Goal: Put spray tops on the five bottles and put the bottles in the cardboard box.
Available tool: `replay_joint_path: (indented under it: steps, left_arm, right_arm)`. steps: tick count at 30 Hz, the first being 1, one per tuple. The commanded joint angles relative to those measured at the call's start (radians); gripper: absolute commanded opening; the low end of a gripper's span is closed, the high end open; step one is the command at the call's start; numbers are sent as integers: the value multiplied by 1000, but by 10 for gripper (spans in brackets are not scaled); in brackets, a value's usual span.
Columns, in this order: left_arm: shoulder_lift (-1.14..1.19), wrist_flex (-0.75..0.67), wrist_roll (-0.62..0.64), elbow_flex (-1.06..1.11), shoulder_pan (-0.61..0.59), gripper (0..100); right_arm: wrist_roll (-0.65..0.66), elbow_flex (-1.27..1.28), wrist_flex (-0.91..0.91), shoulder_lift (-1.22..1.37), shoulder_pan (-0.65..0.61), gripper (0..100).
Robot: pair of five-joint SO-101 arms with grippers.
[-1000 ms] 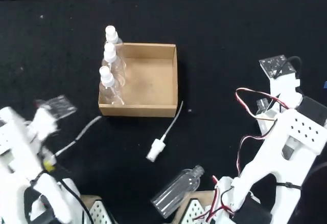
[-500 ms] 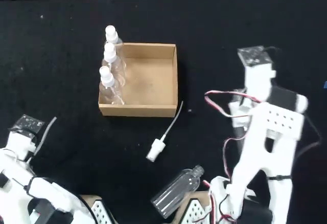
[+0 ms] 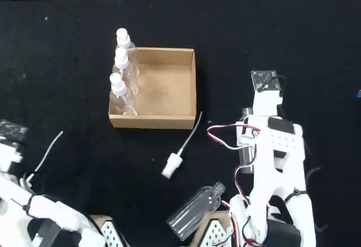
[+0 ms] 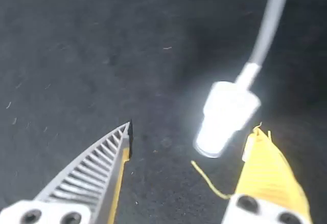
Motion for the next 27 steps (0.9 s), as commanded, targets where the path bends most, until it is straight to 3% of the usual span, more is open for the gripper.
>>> replay_joint_path:
  steps: [1, 5, 8, 11, 21, 27]
  left_arm:
    - [-11, -14, 410, -58, -82, 328]
    - [-11, 80, 878, -48, -151, 328]
    - [-11, 261, 1068, -53, -156, 328]
    - [-9, 313, 1152, -45, -157, 328]
    - [-11, 301, 1178, -61, -214, 328]
    - [-3, 295, 1516, -147, -182, 332]
  right_arm:
    - [-15, 1, -44, -45, -12, 10]
    - [-17, 19, -49, -45, -17, 10]
    - [-17, 44, -71, -45, -17, 10]
    - [-12, 76, -103, -45, -17, 10]
    - [-14, 87, -103, -45, -17, 10]
    - [-11, 93, -104, -45, -17, 10]
